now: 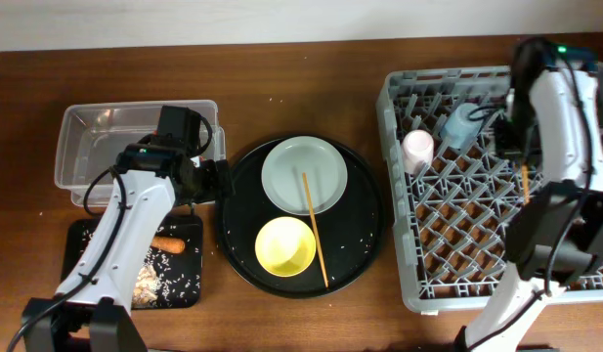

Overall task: Sort waste into correct bins and load items into the dishwasher rack
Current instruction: 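Carry the chopstick right and stand it in the rack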

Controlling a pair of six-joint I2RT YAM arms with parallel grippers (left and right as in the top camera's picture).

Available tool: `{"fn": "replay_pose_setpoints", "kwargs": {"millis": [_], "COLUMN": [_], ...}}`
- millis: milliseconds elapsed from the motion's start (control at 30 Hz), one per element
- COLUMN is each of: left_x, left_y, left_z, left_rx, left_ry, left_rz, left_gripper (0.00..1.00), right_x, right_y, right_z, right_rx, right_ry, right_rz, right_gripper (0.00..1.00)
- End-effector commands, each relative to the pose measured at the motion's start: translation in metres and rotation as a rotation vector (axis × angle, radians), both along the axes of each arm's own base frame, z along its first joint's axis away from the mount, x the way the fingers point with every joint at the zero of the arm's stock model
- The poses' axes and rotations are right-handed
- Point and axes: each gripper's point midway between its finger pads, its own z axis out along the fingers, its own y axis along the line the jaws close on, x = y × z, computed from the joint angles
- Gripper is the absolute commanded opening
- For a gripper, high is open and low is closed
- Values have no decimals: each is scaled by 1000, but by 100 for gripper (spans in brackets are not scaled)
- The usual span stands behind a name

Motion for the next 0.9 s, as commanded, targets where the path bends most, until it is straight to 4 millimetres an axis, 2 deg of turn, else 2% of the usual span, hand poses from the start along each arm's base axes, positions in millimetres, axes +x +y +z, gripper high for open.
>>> {"fn": "replay_pose_setpoints", "kwargs": {"millis": [0,200,300,400,567,633,767,867], "left_x": [0,0,0,0,0,0,0,0], "left_y": [0,0,0,0,0,0,0,0], "left_z": [5,5,5,5,5,5,5,5], "left_rx": [-3,-3,-3,-3,-3,-3,-3,-3], "left_ry": [-14,-14,-14,-14,-14,-14,-14,-14], "left_rz": [3,3,3,3,3,3,3,3], "left_gripper": [99,99,99,99,99,99,99,99], "right_x": [-7,-5,6,10,9,2,-18,-37], "right_y": [-27,-21,16,45,61,67,62,66], "right_z": [12,10,2,1,0,1,-6,-27], "right_rx": [-39,6,219,319,286,294,262,277], "right_ry": [-29,-17,-84,-92,-45,-10,83,173], "right_rz": [-49,14,5,28,114,123,109,103], "right_gripper": [4,4,4,4,4,4,4,4]}}
